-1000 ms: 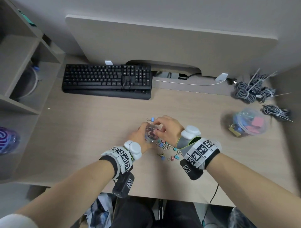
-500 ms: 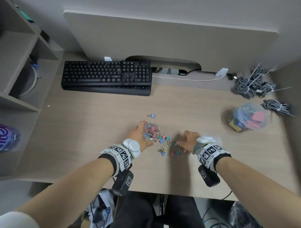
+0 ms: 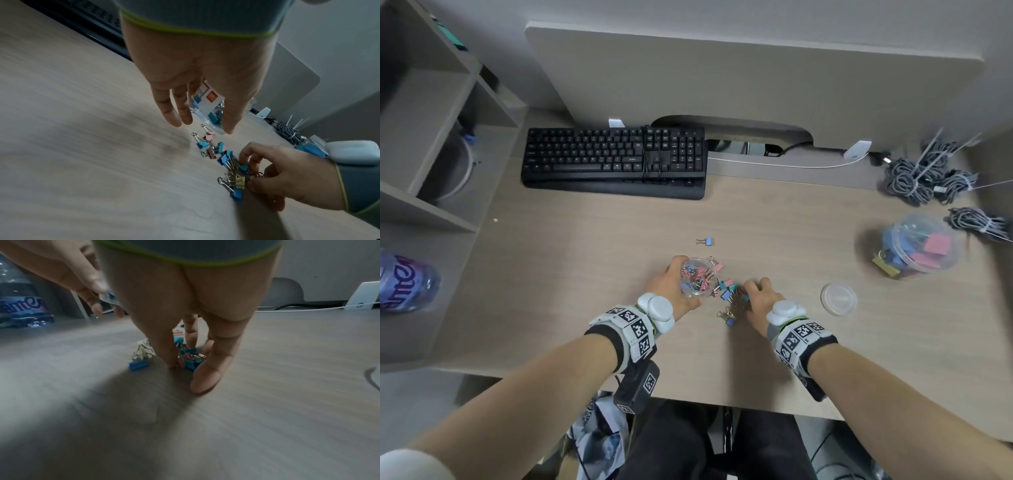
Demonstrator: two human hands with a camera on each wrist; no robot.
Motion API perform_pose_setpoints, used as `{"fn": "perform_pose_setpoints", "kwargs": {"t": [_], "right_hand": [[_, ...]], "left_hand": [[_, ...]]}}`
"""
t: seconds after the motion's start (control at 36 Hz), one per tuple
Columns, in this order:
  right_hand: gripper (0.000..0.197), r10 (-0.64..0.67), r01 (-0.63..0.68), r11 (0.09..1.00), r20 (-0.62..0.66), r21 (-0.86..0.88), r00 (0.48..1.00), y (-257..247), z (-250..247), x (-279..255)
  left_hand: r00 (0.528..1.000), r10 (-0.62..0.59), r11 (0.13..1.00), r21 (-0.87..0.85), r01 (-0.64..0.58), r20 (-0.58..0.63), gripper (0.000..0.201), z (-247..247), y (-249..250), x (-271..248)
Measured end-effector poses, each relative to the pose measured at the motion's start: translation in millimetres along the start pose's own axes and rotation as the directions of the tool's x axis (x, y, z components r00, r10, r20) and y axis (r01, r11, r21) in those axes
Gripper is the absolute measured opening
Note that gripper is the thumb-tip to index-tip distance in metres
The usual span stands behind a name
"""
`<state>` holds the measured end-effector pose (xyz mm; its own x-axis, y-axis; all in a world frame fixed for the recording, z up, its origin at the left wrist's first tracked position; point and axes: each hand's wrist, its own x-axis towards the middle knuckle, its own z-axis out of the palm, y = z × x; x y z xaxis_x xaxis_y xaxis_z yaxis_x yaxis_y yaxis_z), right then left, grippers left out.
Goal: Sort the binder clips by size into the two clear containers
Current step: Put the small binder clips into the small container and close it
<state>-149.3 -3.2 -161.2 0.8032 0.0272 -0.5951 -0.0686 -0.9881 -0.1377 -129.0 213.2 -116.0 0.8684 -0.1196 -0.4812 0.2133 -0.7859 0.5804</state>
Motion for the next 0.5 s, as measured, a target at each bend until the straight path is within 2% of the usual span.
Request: {"fn": "perform_pose_setpoints", "kwargs": {"t": [0.17, 0.28, 0.36, 0.5], "right_hand": [[0.043, -0.021, 0.021, 0.999, 0.017, 0.032, 1.000, 5.1, 0.1, 7.2], [0.021, -0.032, 0.032, 0.998, 0.003, 0.047, 0.999, 8.7, -2.1, 11.1], [0.015, -0.041, 0.041, 0.997, 0.003, 0.059, 0.999, 12.9, -1.0, 13.9], [0.010, 0.030, -0.028, 0.983, -0.010, 0.179, 0.999, 14.9, -8.8, 16.5]], "left_hand": [[1.000, -0.007, 1.000, -0.001, 0.007, -0.002, 0.079, 1.7, -5.2, -0.8], [1.000, -0.008, 1.000, -0.014, 0.008, -0.004, 0.079, 4.6, -4.6, 0.6], [1.000, -0.007, 1.000, -0.011, 0.007, -0.005, 0.079, 6.2, -3.4, 2.0], [1.000, -0.004, 1.000, -0.012, 0.004, 0.004, 0.079, 9.6, 0.7, 6.9]]}}
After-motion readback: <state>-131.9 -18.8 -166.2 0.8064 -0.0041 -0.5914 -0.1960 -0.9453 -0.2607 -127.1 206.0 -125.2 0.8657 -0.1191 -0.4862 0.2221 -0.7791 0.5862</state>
